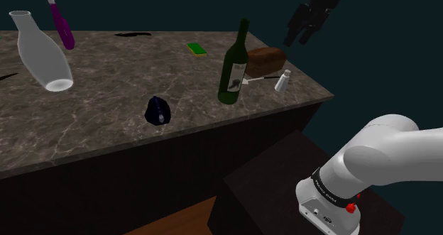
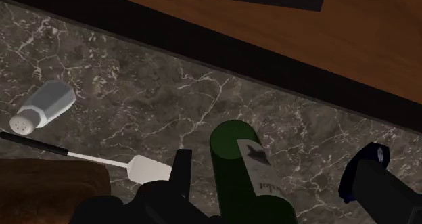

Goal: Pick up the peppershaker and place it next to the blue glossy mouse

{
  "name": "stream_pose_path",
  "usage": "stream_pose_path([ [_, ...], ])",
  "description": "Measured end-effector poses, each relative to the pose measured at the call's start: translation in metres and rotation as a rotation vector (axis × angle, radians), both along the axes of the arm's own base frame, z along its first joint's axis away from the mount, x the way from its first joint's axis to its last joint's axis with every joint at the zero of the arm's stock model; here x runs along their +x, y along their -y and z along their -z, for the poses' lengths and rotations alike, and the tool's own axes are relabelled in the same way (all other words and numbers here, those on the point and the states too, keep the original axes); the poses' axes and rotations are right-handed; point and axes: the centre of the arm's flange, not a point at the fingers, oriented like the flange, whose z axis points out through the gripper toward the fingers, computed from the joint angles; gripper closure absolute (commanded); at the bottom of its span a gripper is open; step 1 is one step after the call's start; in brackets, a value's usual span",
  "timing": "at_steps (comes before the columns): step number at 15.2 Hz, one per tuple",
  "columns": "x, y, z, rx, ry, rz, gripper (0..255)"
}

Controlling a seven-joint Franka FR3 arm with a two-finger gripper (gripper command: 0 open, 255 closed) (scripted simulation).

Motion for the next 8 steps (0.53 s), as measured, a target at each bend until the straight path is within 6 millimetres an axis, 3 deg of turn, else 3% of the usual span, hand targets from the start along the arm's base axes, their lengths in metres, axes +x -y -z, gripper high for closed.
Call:
stream_pose_path([
  [3,0.003,0.01,0.008,-0.01,-0.003,-0.016,0],
  [8,0.021,0.052,0.054,-0.052,-0.017,-0.082,0],
])
